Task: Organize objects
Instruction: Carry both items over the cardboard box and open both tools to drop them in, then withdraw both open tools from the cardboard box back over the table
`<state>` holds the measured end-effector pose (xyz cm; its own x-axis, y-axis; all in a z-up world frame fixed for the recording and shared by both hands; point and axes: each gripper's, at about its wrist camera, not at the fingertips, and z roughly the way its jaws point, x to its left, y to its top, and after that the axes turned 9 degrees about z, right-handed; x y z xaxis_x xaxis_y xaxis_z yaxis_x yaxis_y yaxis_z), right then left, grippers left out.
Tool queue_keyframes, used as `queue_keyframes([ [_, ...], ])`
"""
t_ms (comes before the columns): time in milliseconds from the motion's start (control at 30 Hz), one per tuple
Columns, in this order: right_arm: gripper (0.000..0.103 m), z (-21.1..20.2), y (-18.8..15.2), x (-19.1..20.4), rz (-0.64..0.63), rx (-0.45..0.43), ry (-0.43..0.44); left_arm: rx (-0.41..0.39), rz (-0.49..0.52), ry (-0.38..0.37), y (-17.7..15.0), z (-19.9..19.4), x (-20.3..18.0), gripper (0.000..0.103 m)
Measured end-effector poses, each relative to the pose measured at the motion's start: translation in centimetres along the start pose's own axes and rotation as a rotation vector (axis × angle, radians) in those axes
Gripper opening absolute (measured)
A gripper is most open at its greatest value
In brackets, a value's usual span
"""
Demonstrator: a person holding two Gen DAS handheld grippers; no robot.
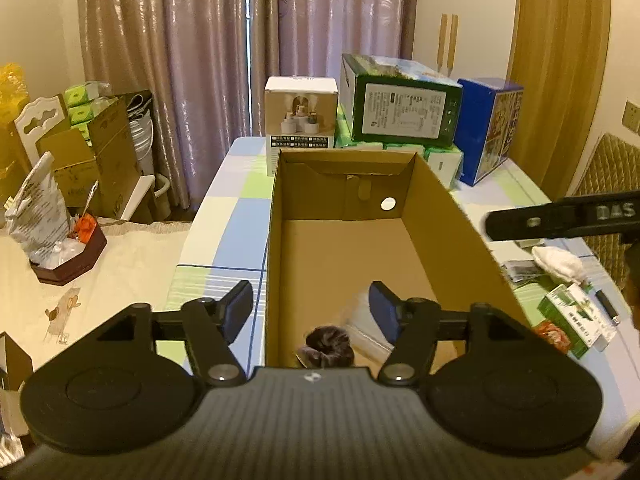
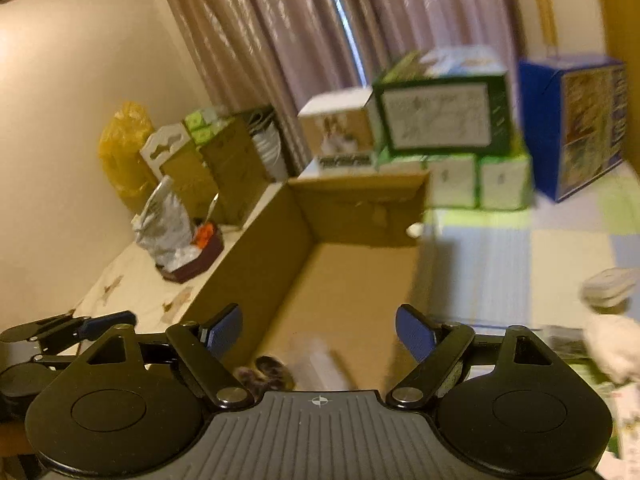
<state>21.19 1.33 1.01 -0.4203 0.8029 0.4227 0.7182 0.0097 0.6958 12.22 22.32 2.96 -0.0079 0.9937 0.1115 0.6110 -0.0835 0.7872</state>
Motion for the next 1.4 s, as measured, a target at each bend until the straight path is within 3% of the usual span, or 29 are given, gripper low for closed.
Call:
queue_keyframes([
  [367,0.095,-11.2,-5.3,-3.6,0.056,-0.083,-0.140,-0.051,-0.038,-0.042,-1.5,-6.7,-5.1,0.083],
  [700,0.099,-18.7,-10.4,-7.1,0.083,-0.128,-0.270,-0.049,-0.024,-0.098,-3.6,-10.2,-11.0,0.092],
  [867,0.100,-20.4,-12.0,-10.0,0.126,-0.131,-0.328,-0.024,-0.004,-0.149,-4.3,-10.0,-14.2,0.096],
  [1400,0.100,-21.6,-13.5,-15.7,0.194,-0.115,-0.404,0.045,0.072,-0.197,-4.7,-6.5,-20.4,0.099],
])
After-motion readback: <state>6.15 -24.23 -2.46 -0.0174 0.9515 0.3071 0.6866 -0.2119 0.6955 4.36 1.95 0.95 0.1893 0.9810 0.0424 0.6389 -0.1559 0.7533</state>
